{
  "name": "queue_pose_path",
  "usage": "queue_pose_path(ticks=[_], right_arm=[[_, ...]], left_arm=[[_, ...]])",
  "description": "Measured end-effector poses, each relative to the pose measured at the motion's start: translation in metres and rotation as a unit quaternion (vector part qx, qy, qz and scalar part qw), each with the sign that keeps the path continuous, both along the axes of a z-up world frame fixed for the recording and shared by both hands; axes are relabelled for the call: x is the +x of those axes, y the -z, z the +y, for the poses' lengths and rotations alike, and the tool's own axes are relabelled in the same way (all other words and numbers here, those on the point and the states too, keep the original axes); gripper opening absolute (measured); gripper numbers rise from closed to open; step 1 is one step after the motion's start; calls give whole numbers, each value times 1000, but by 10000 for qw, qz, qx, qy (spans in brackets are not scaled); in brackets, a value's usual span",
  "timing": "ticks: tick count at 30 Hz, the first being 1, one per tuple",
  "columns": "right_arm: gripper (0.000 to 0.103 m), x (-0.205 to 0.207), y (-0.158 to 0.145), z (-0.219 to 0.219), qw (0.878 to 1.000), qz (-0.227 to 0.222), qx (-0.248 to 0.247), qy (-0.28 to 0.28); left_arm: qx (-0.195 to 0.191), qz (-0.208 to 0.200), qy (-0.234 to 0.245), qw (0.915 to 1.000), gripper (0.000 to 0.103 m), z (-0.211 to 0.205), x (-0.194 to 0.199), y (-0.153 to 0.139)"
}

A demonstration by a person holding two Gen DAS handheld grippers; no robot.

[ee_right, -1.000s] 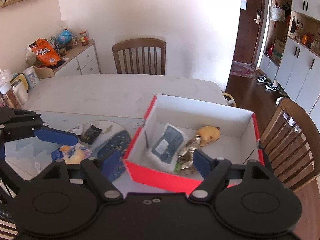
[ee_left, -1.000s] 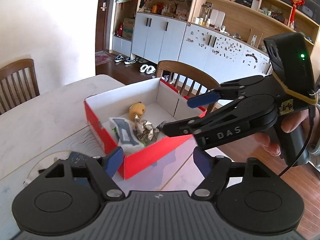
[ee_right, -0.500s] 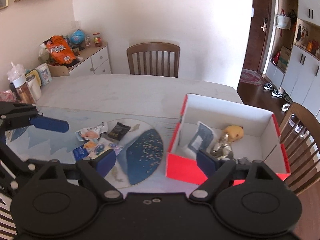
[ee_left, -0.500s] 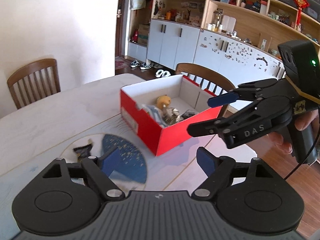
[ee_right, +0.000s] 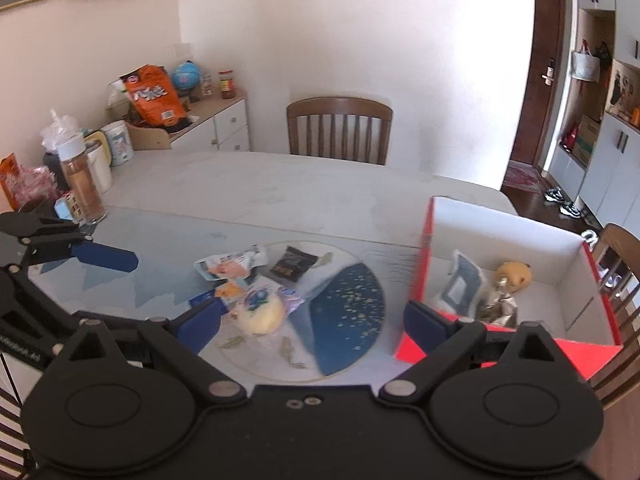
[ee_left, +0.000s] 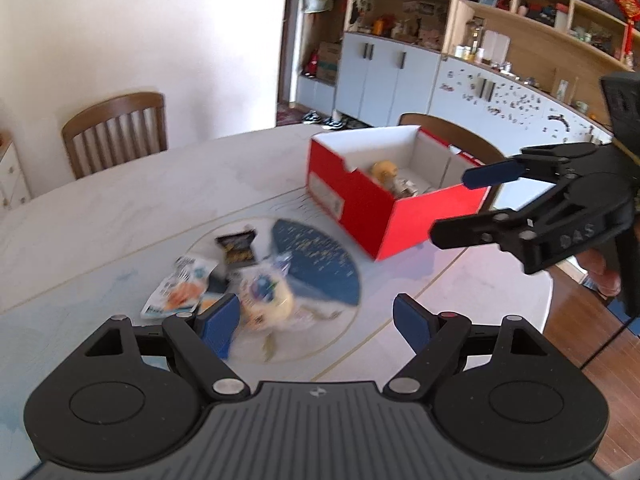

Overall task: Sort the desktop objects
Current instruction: 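Move both grippers back from the red shoebox to the table items, then grasp the teal plastic stick with the right gripper while the left gripper grasps the white USB cable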

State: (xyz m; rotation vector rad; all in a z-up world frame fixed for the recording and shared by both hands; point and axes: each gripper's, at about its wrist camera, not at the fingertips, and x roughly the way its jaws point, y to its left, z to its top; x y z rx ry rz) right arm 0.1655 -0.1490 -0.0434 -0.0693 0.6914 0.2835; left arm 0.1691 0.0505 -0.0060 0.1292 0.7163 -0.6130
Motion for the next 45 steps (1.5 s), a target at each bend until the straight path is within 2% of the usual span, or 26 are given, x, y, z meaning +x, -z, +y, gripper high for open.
queue_pose_path(ticks=[6,8,13,18,21,24,34,45], right_arm=[[99,-19,15,26,9996,-131,-101,-211],[102,-25,20,34,9996,-135,-127,-213],[102,-34,36,56,9994,28,-83,-342],[102,-45,57,80,9981,183,-147,-574],[102,-51,68,92,9979,225,-265,-548],[102,-54,80,100,9972,363,-183,-626],[102,-64,116,137,9943,394,-340,-927],[102,-65,149,160,9962,382,-349,-698]], left_arm=[[31,36,-274,9996,84,22,-2,21],[69,88,-390,9992,84,27,-1,28],[230,252,-675,9971,84,37,0,53],[316,298,-752,9962,84,44,0,74],[331,321,-894,9949,89,49,2,83],[299,294,-1025,9938,103,54,5,89],[308,143,-1159,9927,103,55,17,111],[366,60,-1220,9918,103,50,24,129]])
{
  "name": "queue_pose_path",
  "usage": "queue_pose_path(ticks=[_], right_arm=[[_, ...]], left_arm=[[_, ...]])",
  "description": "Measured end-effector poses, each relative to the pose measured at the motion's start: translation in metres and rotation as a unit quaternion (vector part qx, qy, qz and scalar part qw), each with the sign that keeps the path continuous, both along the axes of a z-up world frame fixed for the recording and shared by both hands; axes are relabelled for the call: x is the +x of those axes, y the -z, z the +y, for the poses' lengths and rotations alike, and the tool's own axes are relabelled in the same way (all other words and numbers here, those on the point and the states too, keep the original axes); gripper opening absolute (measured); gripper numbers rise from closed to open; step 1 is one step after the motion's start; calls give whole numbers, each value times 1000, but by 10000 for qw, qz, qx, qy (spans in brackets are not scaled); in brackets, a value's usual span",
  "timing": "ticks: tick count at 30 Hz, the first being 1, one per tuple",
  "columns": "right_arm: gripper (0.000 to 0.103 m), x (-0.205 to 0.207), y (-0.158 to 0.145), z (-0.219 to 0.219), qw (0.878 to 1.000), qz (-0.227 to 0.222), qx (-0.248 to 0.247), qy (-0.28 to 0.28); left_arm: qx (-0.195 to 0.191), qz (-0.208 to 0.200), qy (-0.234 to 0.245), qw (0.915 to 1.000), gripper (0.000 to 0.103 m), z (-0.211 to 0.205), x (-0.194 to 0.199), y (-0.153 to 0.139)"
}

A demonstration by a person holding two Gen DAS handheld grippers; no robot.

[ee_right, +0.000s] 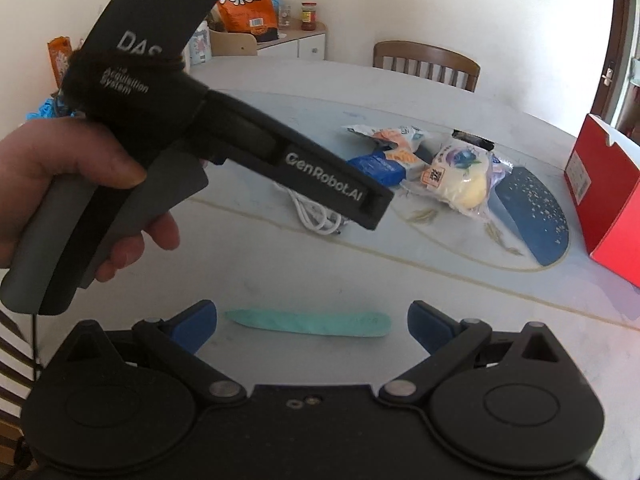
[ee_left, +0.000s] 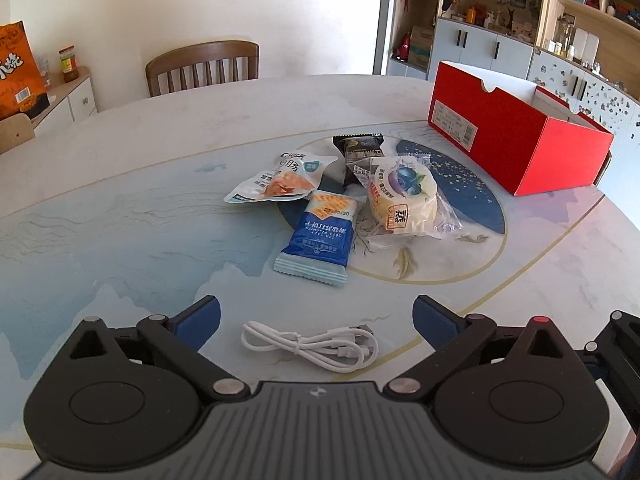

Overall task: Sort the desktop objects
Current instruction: 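Grasp the teal plastic stick with the right gripper while the left gripper grasps the white USB cable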

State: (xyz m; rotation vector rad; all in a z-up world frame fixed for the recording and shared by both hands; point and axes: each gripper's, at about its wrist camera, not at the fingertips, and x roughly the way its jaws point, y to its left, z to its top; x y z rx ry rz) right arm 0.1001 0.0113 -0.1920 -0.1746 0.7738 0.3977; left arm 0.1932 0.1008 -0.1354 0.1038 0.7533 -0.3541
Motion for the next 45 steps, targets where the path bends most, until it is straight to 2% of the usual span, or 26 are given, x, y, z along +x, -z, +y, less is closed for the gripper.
queue_pose_path(ticks=[12,18,28,39,44,45], right_arm=[[102,7,15,1,9994,85,159,300],[103,5,17,5,9996,5,166,235],[103,4,19,7,9996,-74,196,203],[100,2,19,6,9995,-128,204,191],[97,0,18,3,9995,-159,225,157],[97,1,19,2,9995,-164,232,156]], left_arm=[[246,-163,-11,9996,103,-13,1,16],[362,-192,-98,9991,103,-17,1,24],[170,-250,-175,9994,103,-6,-7,26],[146,-360,-51,9992,102,-6,-11,28],[135,-397,44,9991,97,-7,-12,27],[131,-399,62,9991,93,-7,-13,27]])
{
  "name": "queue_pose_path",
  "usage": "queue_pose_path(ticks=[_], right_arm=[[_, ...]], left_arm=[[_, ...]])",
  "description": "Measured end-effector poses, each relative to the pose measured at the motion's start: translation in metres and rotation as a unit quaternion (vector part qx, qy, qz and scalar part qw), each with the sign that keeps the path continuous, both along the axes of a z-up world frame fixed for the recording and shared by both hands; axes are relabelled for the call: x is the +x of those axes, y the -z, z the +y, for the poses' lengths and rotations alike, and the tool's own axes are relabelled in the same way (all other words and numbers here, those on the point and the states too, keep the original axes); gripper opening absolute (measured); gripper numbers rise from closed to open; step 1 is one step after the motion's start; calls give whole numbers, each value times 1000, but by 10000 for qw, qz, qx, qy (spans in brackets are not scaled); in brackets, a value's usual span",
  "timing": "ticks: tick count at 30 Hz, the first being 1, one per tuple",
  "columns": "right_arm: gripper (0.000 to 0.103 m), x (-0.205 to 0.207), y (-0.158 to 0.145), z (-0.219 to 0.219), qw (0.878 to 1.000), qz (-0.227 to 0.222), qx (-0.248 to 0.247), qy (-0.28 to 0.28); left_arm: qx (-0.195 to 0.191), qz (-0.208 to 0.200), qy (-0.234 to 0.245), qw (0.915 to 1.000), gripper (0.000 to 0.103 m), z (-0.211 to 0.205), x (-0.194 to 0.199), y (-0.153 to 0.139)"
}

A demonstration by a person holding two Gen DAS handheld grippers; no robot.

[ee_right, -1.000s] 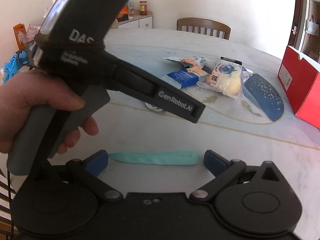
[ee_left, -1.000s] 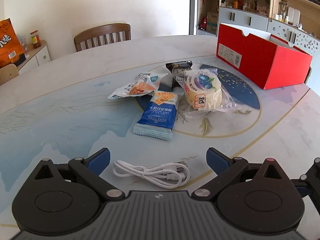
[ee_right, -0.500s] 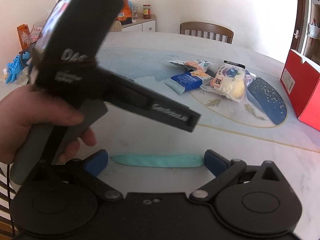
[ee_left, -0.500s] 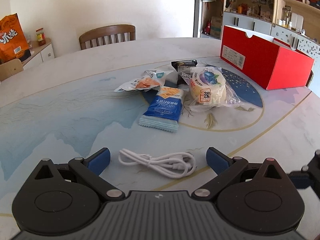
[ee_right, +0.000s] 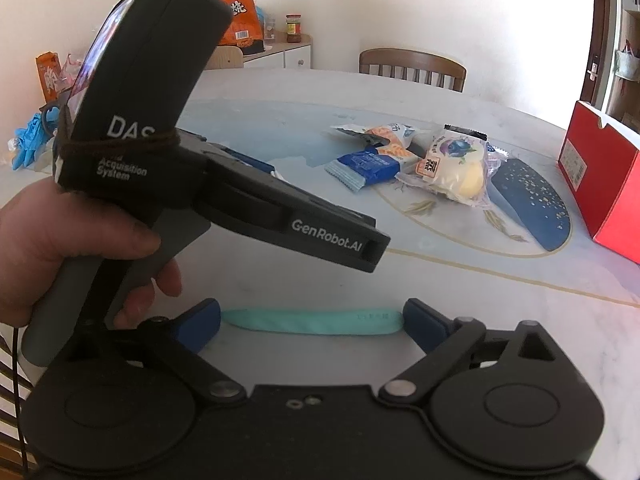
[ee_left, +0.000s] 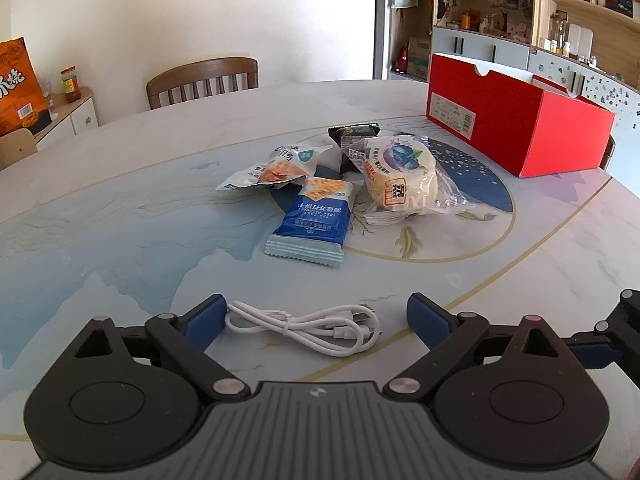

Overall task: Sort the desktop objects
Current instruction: 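Grasp the teal plastic stick with the right gripper while the left gripper grasps the white USB cable, then carry the teal stick and white cable over the red shoebox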

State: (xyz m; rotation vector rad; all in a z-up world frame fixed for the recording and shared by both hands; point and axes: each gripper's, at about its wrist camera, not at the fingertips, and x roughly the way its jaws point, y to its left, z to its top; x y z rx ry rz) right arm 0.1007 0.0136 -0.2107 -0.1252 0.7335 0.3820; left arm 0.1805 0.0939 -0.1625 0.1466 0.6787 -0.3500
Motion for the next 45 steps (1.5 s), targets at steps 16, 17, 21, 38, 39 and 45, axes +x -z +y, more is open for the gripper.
queue_pose_path(ticks=[16,17,21,38,39,45], right_arm=[[97,3,-3,-51,9987,32,-184,476],[97,4,-5,-56,9984,11,-206,533],[97,5,-11,-72,9973,-29,-188,710],[97,11,-55,-127,9953,-187,-155,934],[97,12,-60,-131,9953,-217,-146,937],[97,17,-82,-153,9938,-354,-291,1008]], left_arm=[[-134,181,-53,9997,76,-11,2,-8],[-134,184,-59,9997,76,-12,2,-8],[-174,196,-36,9996,76,-16,2,-13],[-499,228,-42,9985,76,-39,-7,-56],[-512,217,-40,9984,76,-41,-8,-60],[-603,101,-60,9981,76,-51,-12,-85]])
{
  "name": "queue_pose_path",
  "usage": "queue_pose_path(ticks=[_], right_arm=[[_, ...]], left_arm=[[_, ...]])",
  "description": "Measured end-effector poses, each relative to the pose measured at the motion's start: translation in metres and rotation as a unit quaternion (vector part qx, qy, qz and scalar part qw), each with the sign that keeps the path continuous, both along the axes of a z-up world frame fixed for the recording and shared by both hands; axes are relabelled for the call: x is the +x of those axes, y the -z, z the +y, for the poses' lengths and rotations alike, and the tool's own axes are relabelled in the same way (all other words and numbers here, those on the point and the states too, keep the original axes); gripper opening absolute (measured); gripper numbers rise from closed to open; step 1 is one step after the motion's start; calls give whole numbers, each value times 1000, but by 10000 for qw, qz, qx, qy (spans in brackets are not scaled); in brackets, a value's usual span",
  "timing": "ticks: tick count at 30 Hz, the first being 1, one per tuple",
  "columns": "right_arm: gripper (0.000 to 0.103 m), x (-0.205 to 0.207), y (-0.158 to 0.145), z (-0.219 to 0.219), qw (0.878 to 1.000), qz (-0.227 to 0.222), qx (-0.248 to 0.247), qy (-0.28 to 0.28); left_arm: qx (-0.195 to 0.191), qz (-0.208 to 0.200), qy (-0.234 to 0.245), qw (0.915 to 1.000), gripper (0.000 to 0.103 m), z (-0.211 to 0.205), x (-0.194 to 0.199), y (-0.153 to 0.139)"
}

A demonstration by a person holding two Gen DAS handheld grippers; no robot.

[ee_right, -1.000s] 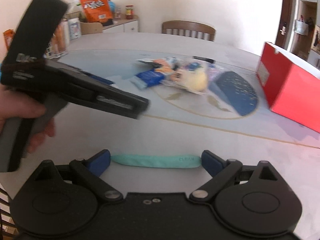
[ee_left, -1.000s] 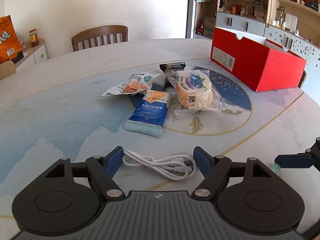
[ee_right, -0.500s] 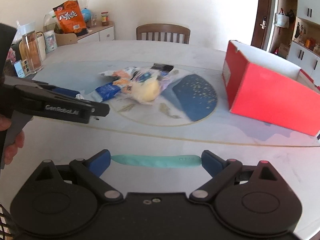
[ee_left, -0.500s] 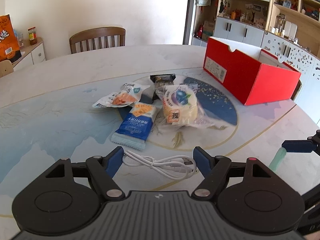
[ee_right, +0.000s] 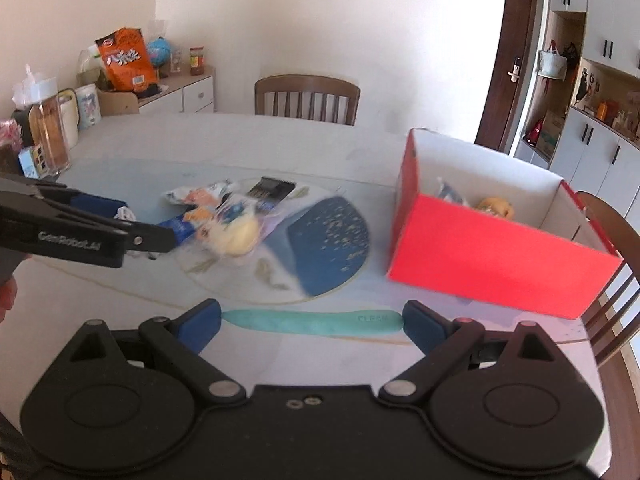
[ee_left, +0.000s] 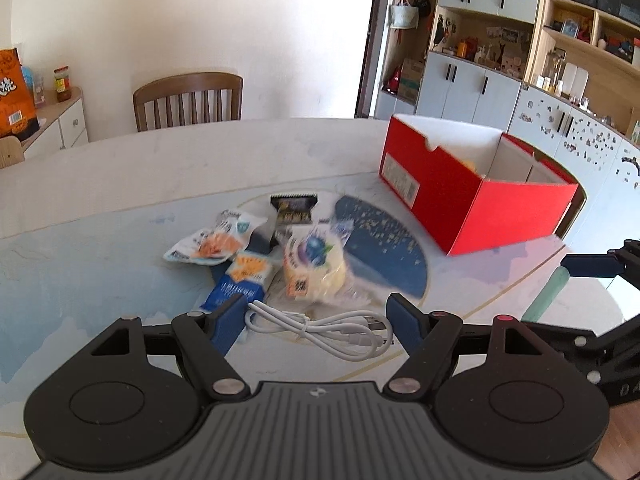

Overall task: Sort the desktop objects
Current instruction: 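Carry the teal stick and white cable over the red shoebox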

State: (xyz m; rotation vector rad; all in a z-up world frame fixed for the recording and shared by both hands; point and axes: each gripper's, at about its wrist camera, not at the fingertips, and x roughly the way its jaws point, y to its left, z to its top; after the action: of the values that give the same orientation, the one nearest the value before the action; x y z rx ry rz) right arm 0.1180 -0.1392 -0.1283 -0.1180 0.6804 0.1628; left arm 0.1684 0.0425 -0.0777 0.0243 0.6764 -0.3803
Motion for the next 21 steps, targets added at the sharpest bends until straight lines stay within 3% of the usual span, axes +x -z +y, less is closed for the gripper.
queue_pose_path(ticks=[9,21], right_arm=[[97,4,-32,-37,9996,-236,-149,49],[97,28,-65,-100,9989,-348,16,301]], left_arm=[[-205,-108,55,9997,76,-32,3,-39],[-337,-488,514,9969,76,-98,11,-80]])
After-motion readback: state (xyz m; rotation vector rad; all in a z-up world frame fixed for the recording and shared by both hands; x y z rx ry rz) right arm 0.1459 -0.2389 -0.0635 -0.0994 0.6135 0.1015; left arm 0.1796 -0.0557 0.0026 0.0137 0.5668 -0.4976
